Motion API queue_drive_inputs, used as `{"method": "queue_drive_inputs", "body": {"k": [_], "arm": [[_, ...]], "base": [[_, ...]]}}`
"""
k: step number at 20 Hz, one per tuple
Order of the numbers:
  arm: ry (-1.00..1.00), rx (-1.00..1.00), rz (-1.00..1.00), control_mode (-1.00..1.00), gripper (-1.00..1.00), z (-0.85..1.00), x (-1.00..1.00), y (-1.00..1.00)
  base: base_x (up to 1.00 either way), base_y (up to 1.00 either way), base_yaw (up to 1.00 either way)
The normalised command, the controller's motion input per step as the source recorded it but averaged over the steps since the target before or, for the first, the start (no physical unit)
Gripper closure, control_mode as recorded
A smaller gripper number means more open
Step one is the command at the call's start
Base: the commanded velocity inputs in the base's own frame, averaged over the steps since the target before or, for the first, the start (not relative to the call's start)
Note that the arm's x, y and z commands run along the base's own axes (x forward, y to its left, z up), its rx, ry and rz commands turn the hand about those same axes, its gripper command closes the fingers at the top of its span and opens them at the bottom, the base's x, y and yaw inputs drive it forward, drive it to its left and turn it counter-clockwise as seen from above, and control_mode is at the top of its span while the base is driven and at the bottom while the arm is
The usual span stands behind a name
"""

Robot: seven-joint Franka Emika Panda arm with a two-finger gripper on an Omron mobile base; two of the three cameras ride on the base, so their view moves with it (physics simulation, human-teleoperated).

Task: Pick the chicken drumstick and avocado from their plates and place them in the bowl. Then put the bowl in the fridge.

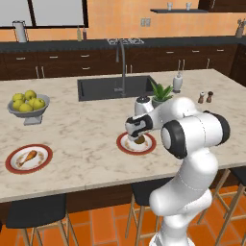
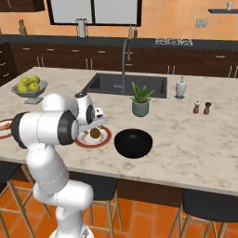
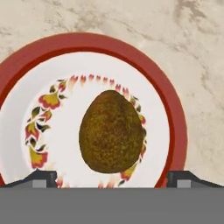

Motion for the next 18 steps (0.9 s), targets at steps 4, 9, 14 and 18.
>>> {"method": "queue_drive_inputs", "body": {"k": [4, 9, 14, 18], "arm": [[0.03, 0.03, 0.00, -1.00, -1.00, -0.27, 0.47, 0.00], [0.01, 0.07, -0.01, -1.00, -1.00, -0.23, -0.05, 0.01], [0.05, 0.02, -0.05, -1.00, -1.00, -0.44, 0.00, 0.00], [0.05, 0.00, 0.00, -1.00, 1.00, -0.25, 0.29, 0.00]], "base": [[0.00, 0.00, 0.00], [0.00, 0.00, 0.00], [0.00, 0.00, 0.00], [0.00, 0.00, 0.00]]}}
